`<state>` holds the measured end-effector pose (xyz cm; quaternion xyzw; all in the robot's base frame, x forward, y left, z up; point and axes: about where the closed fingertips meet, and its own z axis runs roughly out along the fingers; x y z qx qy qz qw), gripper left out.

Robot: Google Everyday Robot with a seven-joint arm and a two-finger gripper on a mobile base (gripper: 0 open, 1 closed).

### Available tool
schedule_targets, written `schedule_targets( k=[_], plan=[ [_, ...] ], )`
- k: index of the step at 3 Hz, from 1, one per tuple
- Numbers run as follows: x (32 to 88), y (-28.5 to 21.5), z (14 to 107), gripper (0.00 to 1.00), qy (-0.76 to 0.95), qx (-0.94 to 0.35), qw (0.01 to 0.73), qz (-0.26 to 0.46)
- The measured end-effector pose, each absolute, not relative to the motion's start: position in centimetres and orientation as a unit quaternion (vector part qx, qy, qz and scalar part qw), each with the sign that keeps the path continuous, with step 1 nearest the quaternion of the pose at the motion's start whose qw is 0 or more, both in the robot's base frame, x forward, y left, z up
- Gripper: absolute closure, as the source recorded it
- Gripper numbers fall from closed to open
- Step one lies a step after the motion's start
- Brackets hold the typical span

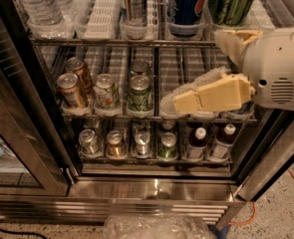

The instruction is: Pick redbull can from top shelf of fridge

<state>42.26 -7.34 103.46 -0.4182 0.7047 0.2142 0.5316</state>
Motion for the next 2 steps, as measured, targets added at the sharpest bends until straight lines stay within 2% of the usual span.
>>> schedule_targets(
  k=[2],
  plan=[
    [42.12,-5.97,105.2,0.0,0.692,-0.406,0.548,0.237]
  ],
)
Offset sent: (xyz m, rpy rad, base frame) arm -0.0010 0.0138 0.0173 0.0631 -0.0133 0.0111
